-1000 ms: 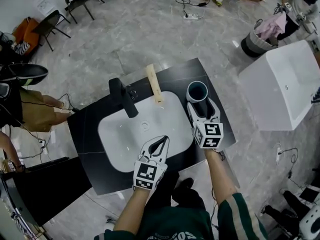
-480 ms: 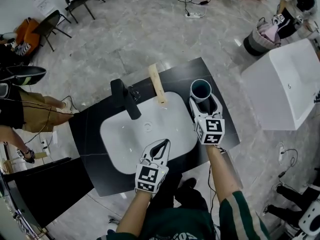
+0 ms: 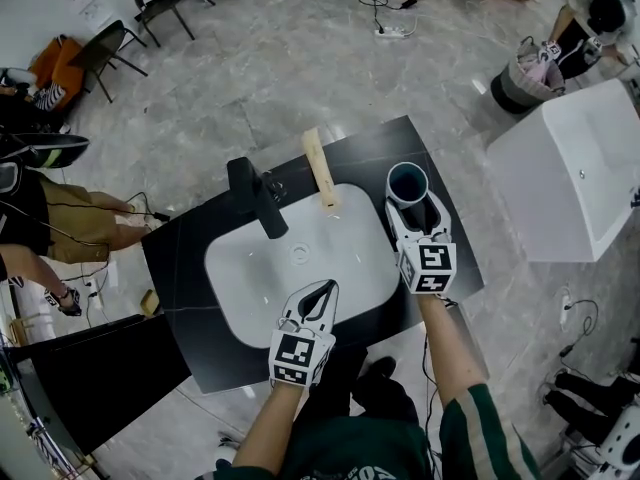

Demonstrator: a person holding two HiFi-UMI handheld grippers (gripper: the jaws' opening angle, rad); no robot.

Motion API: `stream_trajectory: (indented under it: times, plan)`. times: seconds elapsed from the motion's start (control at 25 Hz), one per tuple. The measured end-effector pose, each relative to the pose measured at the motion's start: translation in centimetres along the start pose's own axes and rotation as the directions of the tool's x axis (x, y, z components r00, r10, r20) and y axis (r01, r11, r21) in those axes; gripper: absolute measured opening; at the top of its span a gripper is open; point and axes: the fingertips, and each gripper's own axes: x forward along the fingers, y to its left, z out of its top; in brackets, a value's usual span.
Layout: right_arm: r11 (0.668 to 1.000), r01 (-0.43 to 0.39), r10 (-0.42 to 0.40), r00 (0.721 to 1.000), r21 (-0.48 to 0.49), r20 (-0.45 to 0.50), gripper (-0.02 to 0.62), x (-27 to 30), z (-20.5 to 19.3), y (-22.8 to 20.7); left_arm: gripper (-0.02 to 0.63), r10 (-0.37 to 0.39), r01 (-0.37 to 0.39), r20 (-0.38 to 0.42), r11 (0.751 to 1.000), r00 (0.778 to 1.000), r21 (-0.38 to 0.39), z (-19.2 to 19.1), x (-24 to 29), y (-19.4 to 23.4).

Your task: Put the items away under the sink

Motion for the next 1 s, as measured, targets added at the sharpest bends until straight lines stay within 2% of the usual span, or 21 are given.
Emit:
stream_trajectory:
  times: [0.56, 1.0]
  plan:
    - [0.999, -0.052, 0.051, 0.998, -0.015, -0.023, 0.302, -4.9, 0.6, 1.9, 0.011, 0.0, 0.001, 0.049, 1.0, 0.999, -0.015, 1.3, -0.4, -1.7]
    - [0.992, -0.122, 0.121, 0.993, -0.043, -0.016, 0.302, -14.4, 0.7, 2.9, 0.011, 0.036, -0.039, 0.12, 0.999, 0.992, 0.018, 2.7, -4.2, -7.9]
